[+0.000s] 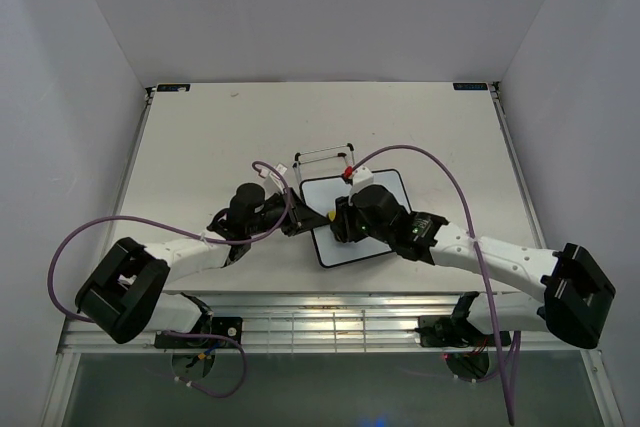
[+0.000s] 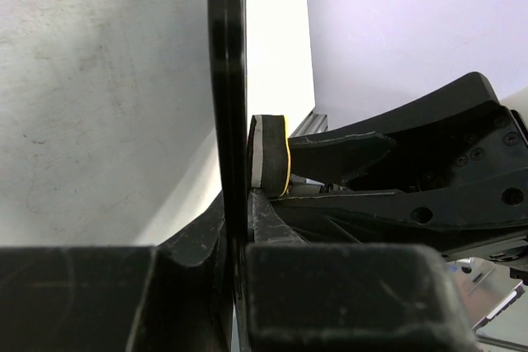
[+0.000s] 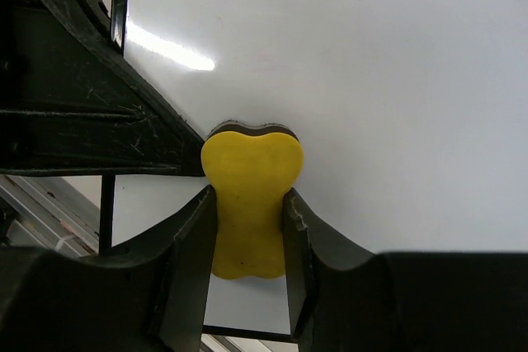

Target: Erase the whiteboard

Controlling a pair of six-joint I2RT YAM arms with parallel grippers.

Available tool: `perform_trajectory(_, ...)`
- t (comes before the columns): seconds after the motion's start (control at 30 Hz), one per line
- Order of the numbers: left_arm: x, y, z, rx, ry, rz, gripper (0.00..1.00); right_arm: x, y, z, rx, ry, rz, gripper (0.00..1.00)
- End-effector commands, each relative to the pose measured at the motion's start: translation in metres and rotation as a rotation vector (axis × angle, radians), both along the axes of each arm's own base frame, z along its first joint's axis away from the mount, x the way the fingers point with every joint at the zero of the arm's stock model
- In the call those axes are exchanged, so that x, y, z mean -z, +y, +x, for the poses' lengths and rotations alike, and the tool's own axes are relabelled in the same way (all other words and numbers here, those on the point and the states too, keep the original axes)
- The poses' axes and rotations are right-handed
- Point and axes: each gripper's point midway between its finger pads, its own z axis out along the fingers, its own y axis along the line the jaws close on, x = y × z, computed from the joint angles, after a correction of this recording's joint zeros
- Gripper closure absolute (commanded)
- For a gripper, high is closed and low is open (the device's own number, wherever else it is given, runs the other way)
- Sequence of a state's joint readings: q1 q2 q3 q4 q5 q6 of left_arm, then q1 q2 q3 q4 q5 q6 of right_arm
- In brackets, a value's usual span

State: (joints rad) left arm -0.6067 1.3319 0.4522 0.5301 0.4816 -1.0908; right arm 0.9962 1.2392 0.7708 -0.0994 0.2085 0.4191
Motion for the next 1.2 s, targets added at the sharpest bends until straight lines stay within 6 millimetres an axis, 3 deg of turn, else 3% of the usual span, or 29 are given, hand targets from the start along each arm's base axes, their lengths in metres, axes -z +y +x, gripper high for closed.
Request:
perform_trajectory(0.0,-0.153,-0.012,0.017,-0.02,-0.375,-0.356,1.0,0.054,-0.023,-0.061,-0.109,0.214,-0.149,0.92)
perform_trajectory(0.13,-0.151,-0.013,0.016,-0.016,-0.367,-0.363,1.0,0.056,-0.035,-0.055,-0.04,0.197,-0.169,0.92)
perform_trajectory(0.43,-0.148,-0.013,0.015,-0.009,-0.366,-0.373,1.0,0.06,-0.045,-0.066,-0.057,0.214,-0.154,0.92)
perform_trajectory(0.63,-0.145,-0.018,0.015,-0.002,-0.352,-0.386,1.0,0.029,0.001,-0.078,-0.226,0.144,-0.028,0.92)
perform_trajectory(0.77,-0.142,-0.023,0.011,0.011,-0.334,-0.393,1.0,0.01,0.028,-0.073,-0.248,0.106,0.014,0.92)
perform_trajectory(0.9,-0.139,-0.023,0.008,0.018,-0.312,-0.398,1.0,0.011,0.032,-0.055,-0.189,0.072,-0.036,0.92)
perform_trajectory(1.0,-0.139,-0.021,0.005,0.018,-0.309,-0.401,1.0,0.013,0.021,-0.039,-0.132,0.046,-0.084,0.92)
perform_trajectory(1.17,-0.142,-0.021,-0.002,0.048,-0.308,-0.411,1.0,0.038,-0.034,-0.001,-0.005,0.096,-0.128,0.92)
